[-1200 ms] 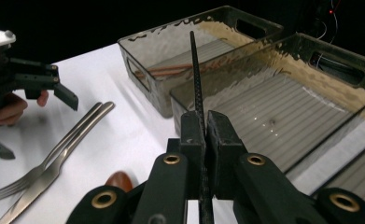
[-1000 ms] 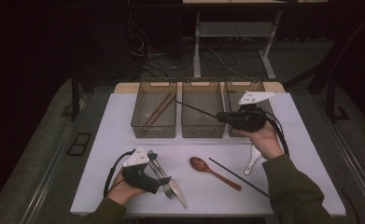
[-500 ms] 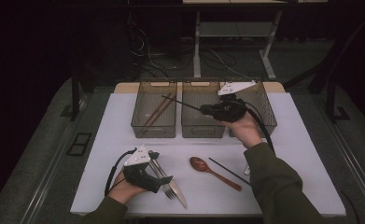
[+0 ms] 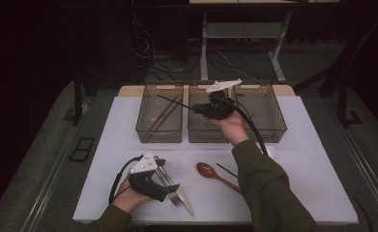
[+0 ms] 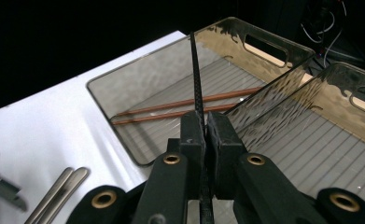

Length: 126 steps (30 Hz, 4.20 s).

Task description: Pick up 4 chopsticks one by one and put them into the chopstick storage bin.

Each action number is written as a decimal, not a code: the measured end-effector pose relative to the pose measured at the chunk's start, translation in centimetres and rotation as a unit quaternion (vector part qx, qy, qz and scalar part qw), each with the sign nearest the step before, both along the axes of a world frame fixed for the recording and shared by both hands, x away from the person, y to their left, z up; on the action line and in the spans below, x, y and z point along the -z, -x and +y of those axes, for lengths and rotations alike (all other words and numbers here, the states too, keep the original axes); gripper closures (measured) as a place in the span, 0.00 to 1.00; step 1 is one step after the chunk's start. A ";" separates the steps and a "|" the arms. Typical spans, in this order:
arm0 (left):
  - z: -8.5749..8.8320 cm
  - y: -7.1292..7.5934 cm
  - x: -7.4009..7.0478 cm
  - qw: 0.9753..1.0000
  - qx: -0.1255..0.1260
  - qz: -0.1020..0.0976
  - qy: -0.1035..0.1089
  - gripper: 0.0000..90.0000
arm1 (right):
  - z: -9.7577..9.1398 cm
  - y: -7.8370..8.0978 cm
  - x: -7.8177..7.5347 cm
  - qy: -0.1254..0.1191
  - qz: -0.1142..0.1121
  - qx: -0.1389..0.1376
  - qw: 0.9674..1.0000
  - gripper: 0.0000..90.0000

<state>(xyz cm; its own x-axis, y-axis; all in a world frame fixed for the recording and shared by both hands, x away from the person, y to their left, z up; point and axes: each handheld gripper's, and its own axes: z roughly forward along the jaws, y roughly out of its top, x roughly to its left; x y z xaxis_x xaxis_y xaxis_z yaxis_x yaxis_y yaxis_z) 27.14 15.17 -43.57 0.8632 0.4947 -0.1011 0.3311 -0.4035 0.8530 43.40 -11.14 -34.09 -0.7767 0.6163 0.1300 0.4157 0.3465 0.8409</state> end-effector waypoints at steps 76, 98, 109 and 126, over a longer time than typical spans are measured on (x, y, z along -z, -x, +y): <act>0.7 0.2 0.1 1.000 0.001 0.001 0.008 0.01 | -0.4 -0.5 1.0 0.034 0.041 -0.025 0.998 0.44; 1.4 0.2 0.3 1.000 -0.008 0.005 0.007 0.01 | -6.9 4.2 1.6 0.024 0.024 -0.047 0.998 0.38; 1.3 0.3 0.3 1.000 -0.007 0.006 0.008 0.01 | -9.6 6.8 2.5 0.015 0.022 -0.048 0.998 0.38; 1.1 0.3 0.3 1.000 -0.003 0.004 0.006 0.01 | -12.4 10.8 4.0 0.004 0.017 -0.052 0.999 0.39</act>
